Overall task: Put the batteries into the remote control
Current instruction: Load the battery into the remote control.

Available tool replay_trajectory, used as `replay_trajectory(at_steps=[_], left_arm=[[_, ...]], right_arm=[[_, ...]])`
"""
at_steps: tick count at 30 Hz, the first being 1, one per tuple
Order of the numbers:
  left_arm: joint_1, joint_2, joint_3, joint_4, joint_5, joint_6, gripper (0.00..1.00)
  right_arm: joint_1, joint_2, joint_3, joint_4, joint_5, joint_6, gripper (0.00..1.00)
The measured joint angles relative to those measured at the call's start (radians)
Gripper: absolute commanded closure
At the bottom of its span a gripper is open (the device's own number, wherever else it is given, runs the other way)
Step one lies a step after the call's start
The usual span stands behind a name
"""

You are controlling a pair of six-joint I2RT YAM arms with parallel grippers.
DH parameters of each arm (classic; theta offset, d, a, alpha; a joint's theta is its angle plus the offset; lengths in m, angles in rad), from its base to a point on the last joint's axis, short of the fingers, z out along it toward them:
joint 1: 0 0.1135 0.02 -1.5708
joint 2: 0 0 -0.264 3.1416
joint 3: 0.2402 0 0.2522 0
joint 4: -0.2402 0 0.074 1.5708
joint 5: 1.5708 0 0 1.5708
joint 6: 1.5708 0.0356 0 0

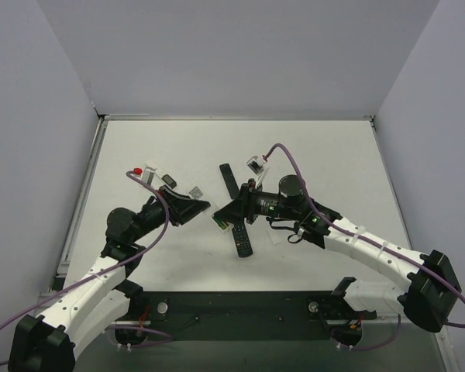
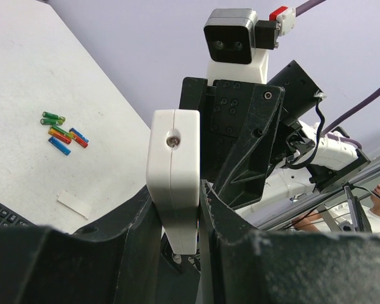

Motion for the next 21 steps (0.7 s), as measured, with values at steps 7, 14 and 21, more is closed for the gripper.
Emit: replay_trajectory(at_steps=[7,14,21], left_arm=[[0.001,0.0,-0.001,-0.003,-0.004,0.003,1.0],[0.002,0.0,-0.001,-0.01,-0.003,0.005,1.0],[0.004,-0.009,-0.001,-0.029,-0.001,0.02,1.0]], right_arm=[[0.002,0.002,0.0,-0.004,-0.008,-0.019,0.71],[0.027,0.002,0.015,-0.048,0.016,-0.089,0.77],[0.056,0.002,0.049,-0.116,0.072,-0.158,0.76]])
